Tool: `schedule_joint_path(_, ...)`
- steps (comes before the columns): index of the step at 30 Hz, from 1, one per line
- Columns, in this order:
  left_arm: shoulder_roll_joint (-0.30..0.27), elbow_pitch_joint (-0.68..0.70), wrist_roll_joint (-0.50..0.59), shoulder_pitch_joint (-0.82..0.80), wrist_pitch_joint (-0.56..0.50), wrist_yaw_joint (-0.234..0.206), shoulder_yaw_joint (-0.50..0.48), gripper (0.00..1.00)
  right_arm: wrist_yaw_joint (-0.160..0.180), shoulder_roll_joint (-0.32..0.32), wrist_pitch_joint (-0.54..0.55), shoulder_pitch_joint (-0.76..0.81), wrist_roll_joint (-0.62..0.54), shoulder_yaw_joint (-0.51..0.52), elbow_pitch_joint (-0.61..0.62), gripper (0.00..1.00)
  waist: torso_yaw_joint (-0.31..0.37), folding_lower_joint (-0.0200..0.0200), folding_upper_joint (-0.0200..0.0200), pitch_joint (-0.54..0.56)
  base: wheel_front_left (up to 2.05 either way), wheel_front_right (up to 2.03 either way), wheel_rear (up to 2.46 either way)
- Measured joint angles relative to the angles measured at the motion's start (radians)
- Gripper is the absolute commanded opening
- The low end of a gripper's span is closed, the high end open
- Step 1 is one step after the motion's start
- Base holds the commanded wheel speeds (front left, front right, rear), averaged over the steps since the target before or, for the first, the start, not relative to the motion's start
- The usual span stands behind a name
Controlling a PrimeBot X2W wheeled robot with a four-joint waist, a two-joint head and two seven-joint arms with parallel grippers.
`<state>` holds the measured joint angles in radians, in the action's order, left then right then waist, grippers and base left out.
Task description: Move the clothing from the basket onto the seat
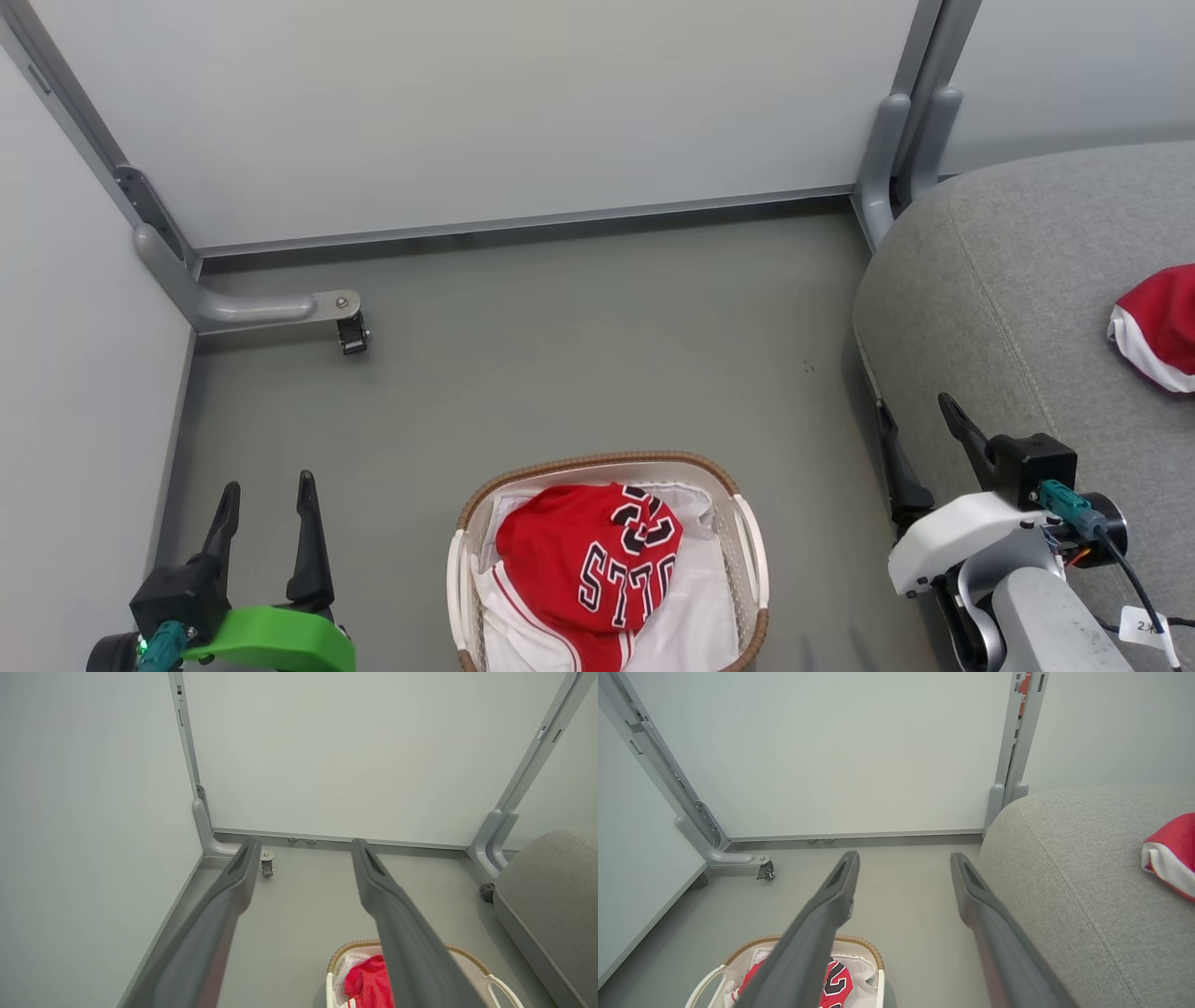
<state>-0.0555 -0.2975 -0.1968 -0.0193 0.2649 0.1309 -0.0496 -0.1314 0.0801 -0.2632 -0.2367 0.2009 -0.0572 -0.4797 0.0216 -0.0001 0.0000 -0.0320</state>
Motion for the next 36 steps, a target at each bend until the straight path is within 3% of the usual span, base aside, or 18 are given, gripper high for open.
schedule_joint_path(14, 0.004, -0.007, -0.013, -0.020, 0.000, 0.000, 0.054, 1.00, 0.000, -0.002, 0.000, -0.041, -0.001, -0.006, 0.018, 1.00, 0.010, 0.0000, 0.0000, -0.047, 0.00, 0.00, 0.00)
schedule_joint_path(27, 0.004, -0.131, -0.062, -0.202, 0.000, 0.000, 0.228, 1.00, 0.000, -0.009, 0.000, -0.212, -0.013, -0.057, 0.101, 1.00, 0.056, 0.0000, 0.0000, -0.252, 0.00, 0.00, 0.00)
schedule_joint_path(36, -0.031, -0.266, -0.096, -0.353, 0.000, 0.000, 0.352, 1.00, 0.000, -0.021, 0.000, -0.288, -0.016, -0.082, 0.164, 1.00, 0.103, 0.0001, 0.0000, -0.410, 0.00, 0.00, 0.00)
